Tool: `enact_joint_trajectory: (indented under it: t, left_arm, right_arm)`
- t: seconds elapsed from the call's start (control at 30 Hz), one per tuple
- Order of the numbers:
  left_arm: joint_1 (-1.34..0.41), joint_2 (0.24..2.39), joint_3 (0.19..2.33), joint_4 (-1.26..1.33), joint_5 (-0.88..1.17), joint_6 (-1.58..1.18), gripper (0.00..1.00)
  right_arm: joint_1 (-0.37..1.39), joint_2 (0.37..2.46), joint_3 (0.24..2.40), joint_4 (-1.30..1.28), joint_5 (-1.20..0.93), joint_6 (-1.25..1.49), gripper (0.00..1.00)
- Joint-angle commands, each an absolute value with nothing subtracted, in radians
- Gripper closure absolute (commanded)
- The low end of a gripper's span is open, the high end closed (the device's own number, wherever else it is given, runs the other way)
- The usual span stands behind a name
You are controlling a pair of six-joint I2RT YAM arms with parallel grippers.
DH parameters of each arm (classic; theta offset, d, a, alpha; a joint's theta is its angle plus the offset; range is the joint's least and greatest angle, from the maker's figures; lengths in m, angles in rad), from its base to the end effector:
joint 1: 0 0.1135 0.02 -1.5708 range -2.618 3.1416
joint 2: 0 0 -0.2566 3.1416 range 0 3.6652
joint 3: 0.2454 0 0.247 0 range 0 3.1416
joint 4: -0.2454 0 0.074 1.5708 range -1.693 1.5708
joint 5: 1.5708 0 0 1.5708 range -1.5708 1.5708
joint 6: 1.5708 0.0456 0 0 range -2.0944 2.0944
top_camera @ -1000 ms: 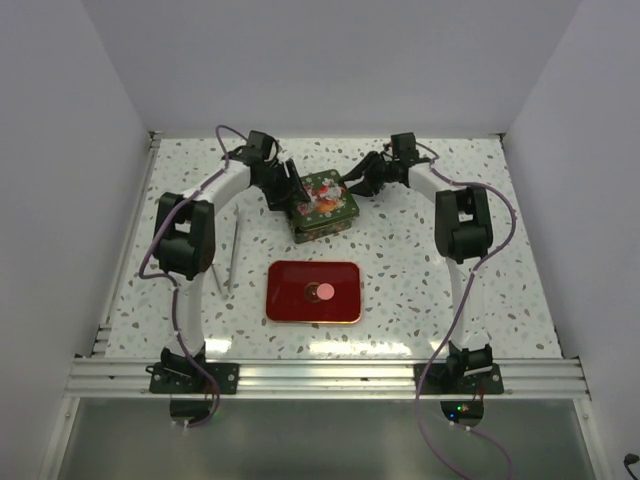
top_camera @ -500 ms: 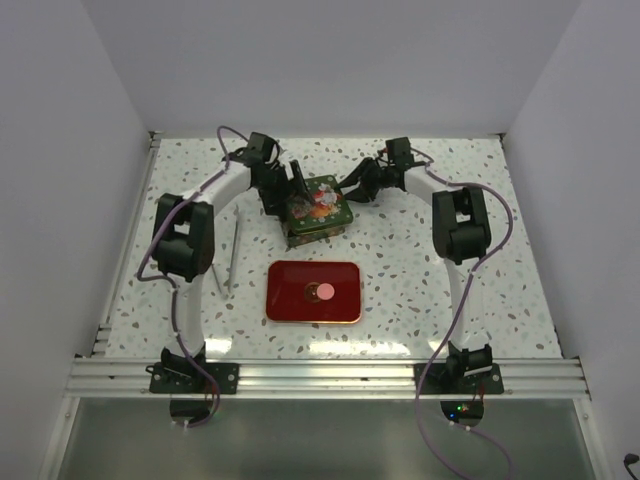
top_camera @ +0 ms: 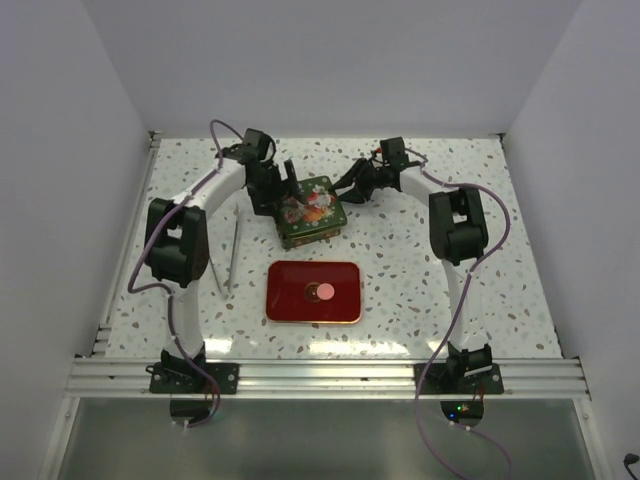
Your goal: Pack the cookies
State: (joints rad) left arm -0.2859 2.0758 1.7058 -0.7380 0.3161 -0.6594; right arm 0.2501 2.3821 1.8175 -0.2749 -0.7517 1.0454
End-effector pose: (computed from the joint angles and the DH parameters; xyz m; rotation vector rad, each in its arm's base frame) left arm 0.4197 -0.1381 0.2024 -0.4150 2.7607 -0.6952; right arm 0.4886 0.1570 0.1328 0.6527 2.5807 1.4363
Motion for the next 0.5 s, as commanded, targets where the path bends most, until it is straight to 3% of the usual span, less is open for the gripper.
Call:
enact_joint_trajectory:
  t: [0.0, 0.33, 0.47]
  left_arm:
    - [-0.272, 2.002, 1.743, -0.811, 0.235, -0.611, 0.05]
    - [-0.253, 1.964, 1.704, -0.867, 0.123, -0.581, 0.05]
    - [-0.249, 1.934, 1.608, -0.760, 0.191, -0.574, 0.06]
  right_arm:
    - [0.253, 2.322, 1.847, -0.284, -0.782, 1.043, 0.56]
    - [0.253, 2.322, 1.830, -0.285, -0.782, 1.034, 0.56]
    - [0.253, 2.327, 1.835, -0.288, -0.779, 1.032, 0.56]
